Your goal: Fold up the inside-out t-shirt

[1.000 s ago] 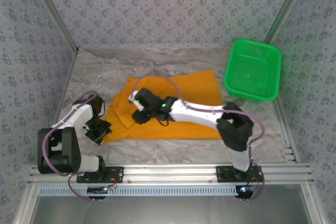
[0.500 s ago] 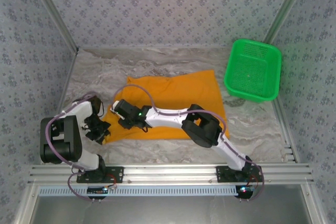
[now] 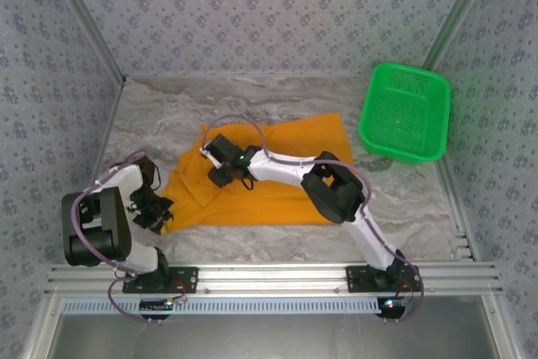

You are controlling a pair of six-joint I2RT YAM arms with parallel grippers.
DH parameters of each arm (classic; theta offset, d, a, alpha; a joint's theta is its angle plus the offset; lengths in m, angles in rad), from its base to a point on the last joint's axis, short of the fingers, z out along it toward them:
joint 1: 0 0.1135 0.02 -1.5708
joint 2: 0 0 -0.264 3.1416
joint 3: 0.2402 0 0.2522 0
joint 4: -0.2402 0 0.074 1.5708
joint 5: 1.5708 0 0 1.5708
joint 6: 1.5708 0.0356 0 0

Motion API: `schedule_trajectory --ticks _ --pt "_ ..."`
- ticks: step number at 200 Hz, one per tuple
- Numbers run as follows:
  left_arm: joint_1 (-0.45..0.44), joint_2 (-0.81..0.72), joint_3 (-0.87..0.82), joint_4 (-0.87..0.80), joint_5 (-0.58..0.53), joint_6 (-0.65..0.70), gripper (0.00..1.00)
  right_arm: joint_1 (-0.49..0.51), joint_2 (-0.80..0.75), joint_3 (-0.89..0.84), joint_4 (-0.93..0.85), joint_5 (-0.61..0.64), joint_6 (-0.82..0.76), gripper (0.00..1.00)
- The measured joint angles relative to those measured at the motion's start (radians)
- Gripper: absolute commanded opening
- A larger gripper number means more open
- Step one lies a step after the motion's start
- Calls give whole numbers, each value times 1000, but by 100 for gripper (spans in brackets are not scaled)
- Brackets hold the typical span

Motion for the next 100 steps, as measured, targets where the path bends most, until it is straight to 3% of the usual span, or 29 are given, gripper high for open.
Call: schedule_trajectory --ticks 23,55,80,100 --pt "0 0 0 0 0 1 16 58 -15 16 -3 -61 -21 58" --pt "0 0 0 0 0 4 16 172 2 65 -5 -59 -28 55" --pt "0 0 0 0 0 8 16 203 53 126 -37 26 -80 31" --pt "0 0 0 0 0 8 16 188 89 137 -67 109 -118 25"
